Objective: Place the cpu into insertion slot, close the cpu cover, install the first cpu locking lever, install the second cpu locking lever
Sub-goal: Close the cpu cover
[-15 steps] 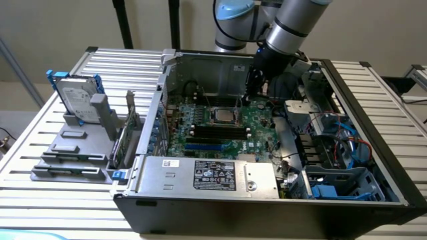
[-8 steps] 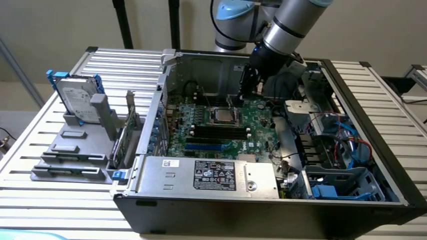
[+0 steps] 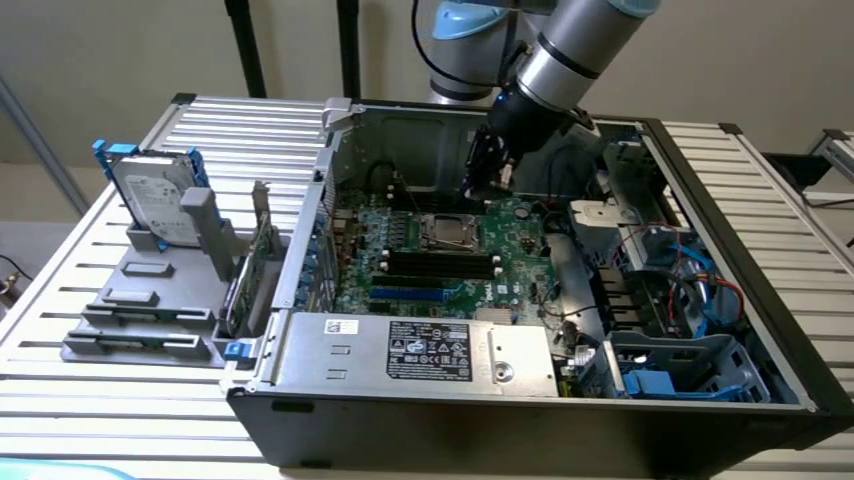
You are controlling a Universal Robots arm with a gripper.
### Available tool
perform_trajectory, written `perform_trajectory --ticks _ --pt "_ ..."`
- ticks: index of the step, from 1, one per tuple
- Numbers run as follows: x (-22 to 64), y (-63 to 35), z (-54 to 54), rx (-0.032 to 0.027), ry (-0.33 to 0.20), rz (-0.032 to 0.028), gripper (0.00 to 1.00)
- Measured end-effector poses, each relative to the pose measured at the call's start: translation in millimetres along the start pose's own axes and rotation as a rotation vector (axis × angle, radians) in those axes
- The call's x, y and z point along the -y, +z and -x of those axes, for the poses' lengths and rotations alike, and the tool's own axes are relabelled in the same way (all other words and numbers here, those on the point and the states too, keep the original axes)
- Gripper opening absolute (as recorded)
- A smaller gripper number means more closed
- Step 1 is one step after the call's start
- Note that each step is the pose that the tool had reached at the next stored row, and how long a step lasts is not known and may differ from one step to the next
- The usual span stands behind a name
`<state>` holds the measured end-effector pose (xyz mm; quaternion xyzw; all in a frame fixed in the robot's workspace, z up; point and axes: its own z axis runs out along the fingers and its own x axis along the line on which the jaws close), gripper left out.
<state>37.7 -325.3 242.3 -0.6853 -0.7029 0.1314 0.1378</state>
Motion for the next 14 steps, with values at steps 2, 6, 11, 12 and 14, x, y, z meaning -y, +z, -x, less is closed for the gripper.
perform_trajectory --ticks 2,6,11,12,14 --pt "5.0 3.9 1.8 0.0000 0.000 -0.0018 0.11" --pt "14.4 13.5 7.4 0.0002 0.000 -0.0029 0.11" --pt "21.0 25.7 15.6 -0.0002 0.000 -0.0030 0.11" --pt "22.3 28.1 16.7 -0.0001 0.000 -0.0030 0.11" --pt "25.2 32.9 17.3 -0.0002 0.000 -0.0030 0.11"
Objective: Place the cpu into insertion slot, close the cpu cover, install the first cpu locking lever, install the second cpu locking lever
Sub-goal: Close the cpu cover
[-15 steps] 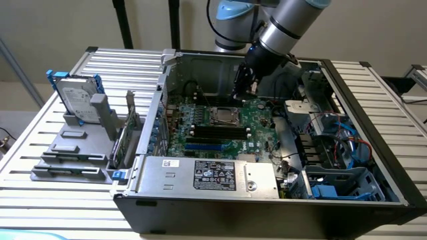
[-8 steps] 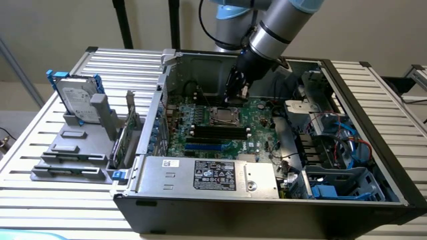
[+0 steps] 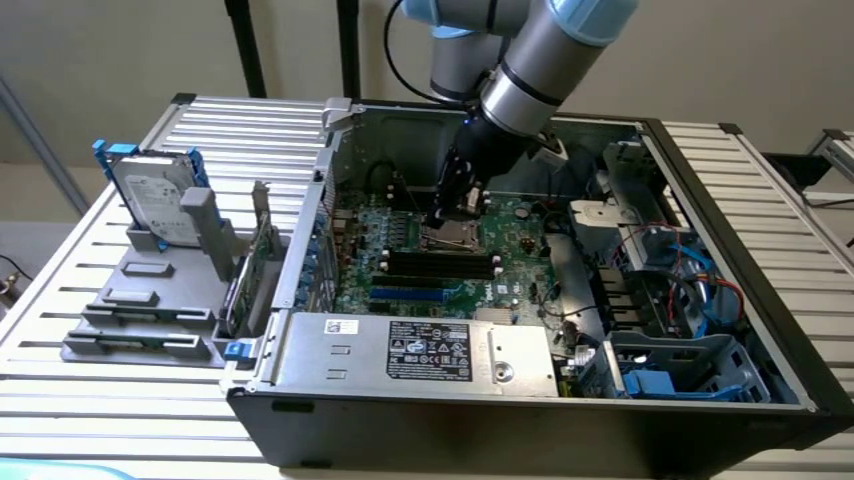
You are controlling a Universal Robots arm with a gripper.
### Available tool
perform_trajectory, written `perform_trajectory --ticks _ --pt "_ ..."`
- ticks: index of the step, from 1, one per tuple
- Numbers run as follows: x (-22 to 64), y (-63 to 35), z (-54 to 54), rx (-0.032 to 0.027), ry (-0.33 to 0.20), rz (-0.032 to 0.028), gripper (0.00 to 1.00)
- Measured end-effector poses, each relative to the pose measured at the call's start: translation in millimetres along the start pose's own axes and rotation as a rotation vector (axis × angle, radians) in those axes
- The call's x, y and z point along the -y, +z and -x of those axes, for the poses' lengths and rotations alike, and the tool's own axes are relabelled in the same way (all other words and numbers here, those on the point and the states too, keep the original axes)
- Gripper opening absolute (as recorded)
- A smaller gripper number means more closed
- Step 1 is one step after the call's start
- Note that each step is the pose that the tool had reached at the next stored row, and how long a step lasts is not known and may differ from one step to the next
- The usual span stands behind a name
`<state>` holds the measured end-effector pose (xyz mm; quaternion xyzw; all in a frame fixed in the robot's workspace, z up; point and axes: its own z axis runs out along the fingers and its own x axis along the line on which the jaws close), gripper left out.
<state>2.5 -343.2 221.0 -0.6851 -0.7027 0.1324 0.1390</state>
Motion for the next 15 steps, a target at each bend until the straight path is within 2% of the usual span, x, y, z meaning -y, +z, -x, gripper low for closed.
perform_trajectory --ticks 2,3,6,10,15 --pt "2.6 4.4 0.0 -0.0025 -0.001 0.0004 0.11" --pt "3.2 5.7 -0.1 -0.0055 -0.002 0.0007 0.11" --pt "3.4 8.2 -0.6 -0.0173 -0.007 0.0009 0.11" --pt "2.8 11.2 -1.9 -0.0374 -0.015 0.0015 0.11" --pt "1.1 17.0 -1.8 -0.0513 -0.020 0.0022 0.11"
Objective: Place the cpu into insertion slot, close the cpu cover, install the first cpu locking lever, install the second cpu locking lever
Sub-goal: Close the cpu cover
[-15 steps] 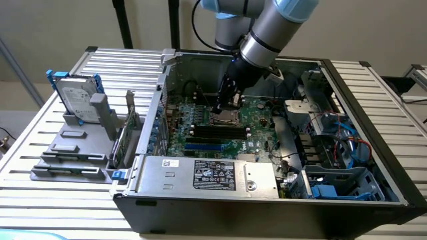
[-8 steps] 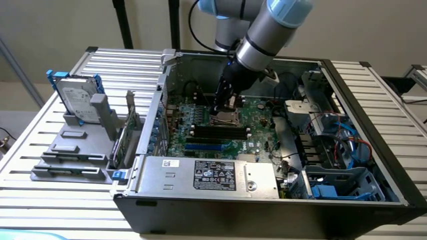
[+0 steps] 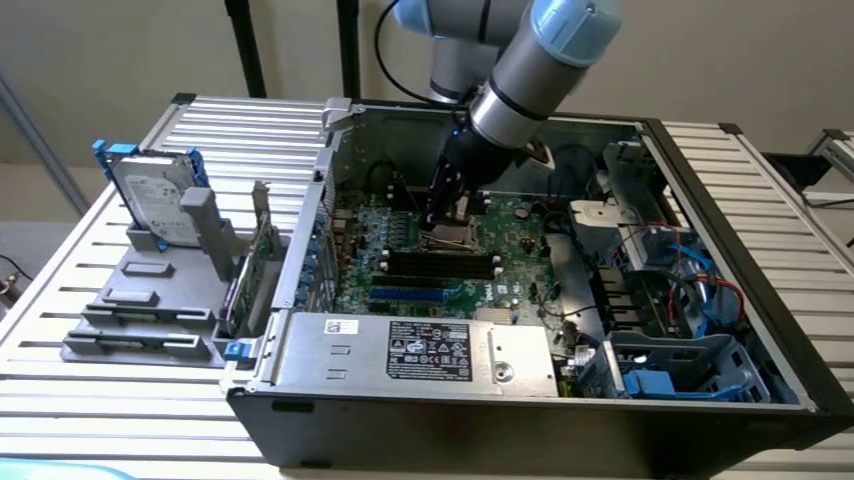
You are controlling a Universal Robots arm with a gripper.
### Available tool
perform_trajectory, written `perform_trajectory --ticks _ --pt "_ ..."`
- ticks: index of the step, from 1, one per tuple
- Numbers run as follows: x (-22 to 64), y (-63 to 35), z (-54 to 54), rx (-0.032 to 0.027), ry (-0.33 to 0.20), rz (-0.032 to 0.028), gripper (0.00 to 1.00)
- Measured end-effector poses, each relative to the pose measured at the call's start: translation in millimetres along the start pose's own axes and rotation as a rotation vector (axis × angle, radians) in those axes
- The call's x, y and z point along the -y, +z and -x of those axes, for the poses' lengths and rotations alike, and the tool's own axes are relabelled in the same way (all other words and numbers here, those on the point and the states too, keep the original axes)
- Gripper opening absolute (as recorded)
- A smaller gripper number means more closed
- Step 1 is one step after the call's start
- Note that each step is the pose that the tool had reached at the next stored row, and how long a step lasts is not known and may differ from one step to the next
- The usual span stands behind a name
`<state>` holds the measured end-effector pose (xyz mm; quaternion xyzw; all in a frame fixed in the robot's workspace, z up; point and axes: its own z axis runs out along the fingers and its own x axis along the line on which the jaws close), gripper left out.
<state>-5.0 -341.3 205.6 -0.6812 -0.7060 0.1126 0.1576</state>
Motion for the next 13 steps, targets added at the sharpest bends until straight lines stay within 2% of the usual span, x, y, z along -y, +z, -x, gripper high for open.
perform_trajectory --ticks 6,13 --pt "-1.1 6.1 0.3 -0.0138 -0.005 0.0006 0.11" --pt "-2.3 11.0 0.7 -0.0165 -0.006 0.0006 0.11"
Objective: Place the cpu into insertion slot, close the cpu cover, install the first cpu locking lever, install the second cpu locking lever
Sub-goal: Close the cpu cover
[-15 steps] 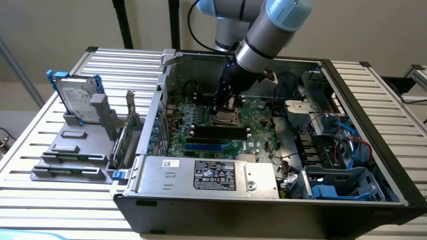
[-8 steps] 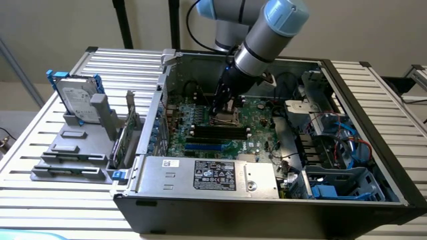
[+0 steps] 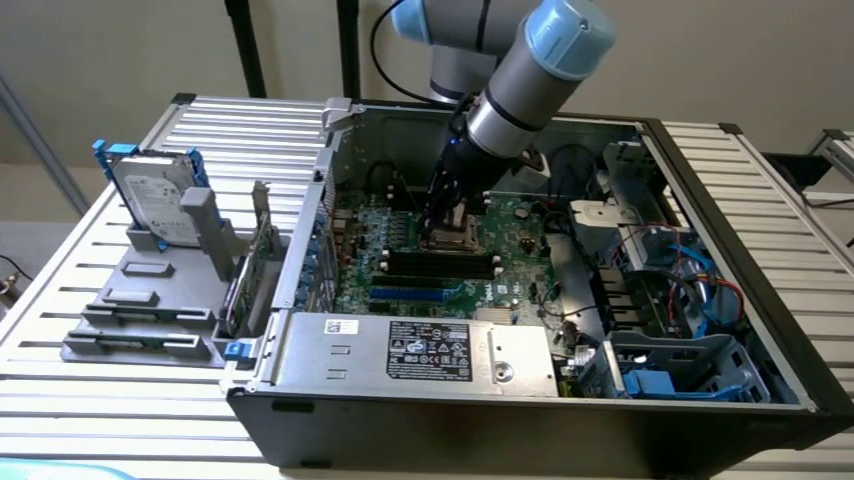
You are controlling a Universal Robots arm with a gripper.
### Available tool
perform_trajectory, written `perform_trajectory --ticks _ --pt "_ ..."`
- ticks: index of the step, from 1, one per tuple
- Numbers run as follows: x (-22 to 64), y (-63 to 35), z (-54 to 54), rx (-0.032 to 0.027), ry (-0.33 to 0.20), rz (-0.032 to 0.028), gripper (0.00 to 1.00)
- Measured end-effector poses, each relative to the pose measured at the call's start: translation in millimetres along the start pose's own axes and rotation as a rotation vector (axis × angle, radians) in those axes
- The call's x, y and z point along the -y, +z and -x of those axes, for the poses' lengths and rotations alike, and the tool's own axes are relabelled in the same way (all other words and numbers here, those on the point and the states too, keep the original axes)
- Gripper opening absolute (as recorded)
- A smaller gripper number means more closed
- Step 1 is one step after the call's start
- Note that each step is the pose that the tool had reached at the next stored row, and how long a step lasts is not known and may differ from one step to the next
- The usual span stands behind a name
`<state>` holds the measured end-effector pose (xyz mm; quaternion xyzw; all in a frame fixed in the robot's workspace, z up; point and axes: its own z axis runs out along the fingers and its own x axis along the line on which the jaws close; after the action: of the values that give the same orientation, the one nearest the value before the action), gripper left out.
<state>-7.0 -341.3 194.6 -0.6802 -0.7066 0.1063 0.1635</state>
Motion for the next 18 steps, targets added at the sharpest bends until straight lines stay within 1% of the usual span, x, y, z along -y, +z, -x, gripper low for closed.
perform_trajectory --ticks 5,9,13,18 --pt "-0.3 1.8 0.2 0.0000 0.000 -0.0002 0.11" --pt "0.3 0.3 -0.1 -0.0013 0.001 -0.0005 0.11" --pt "5.5 -8.0 -0.8 -0.0019 0.001 -0.0033 0.11" --pt "17.7 -13.4 -0.5 -0.0061 0.000 -0.0036 0.11"
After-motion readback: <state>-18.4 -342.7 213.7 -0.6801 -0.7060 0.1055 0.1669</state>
